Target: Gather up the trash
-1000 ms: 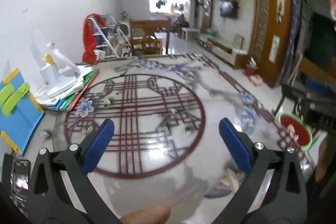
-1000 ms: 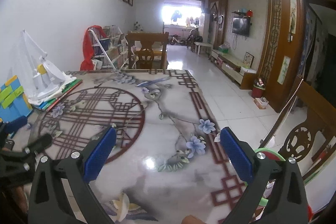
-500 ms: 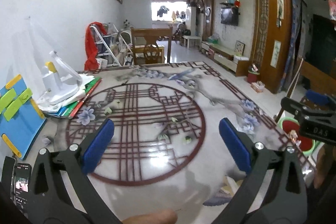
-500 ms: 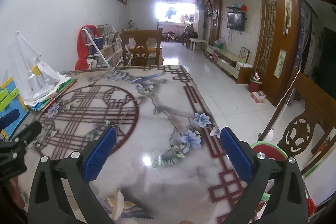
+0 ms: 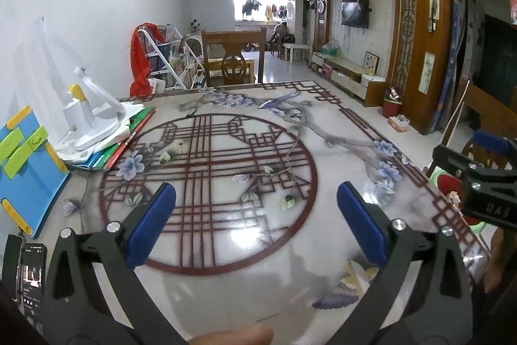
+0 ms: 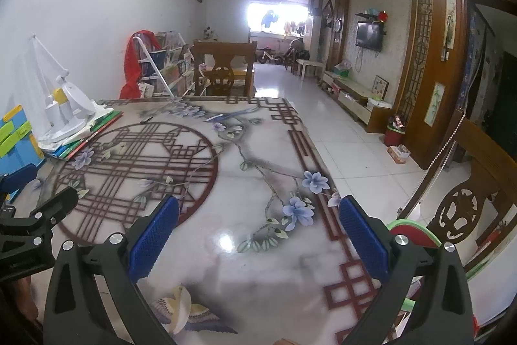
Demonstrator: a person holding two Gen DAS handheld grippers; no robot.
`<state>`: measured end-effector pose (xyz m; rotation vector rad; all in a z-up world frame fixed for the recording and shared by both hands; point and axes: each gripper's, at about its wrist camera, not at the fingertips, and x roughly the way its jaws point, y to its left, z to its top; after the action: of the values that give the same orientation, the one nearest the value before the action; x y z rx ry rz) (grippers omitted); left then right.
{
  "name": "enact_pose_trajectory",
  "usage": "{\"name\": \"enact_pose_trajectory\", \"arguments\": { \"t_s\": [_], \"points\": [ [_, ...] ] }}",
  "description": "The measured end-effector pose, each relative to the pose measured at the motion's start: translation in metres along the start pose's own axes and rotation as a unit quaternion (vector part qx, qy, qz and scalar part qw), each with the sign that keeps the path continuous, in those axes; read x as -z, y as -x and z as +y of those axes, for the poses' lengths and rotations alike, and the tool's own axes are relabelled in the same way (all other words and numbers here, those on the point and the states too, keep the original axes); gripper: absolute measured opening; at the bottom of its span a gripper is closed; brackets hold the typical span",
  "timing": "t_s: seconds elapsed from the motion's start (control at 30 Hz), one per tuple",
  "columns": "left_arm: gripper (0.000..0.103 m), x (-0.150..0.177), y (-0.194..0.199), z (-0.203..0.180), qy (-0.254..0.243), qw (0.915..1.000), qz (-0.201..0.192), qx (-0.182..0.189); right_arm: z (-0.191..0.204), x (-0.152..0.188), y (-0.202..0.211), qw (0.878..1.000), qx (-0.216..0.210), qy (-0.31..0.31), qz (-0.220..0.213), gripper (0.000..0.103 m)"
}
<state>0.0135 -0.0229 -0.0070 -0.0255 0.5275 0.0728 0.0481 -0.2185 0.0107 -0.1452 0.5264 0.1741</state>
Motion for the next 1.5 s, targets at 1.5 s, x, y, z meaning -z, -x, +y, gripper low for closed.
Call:
{"name": "enact_pose_trajectory", "arguments": {
  "t_s": [1.5],
  "points": [
    [0.098, -0.0007, 0.0035, -0.0070, 0.002, 0.9997, 0.002, 0.024, -0.0017, 0.0004, 0.0000, 1.000, 0.001, -0.002, 0.001, 0.096]
  ]
}}
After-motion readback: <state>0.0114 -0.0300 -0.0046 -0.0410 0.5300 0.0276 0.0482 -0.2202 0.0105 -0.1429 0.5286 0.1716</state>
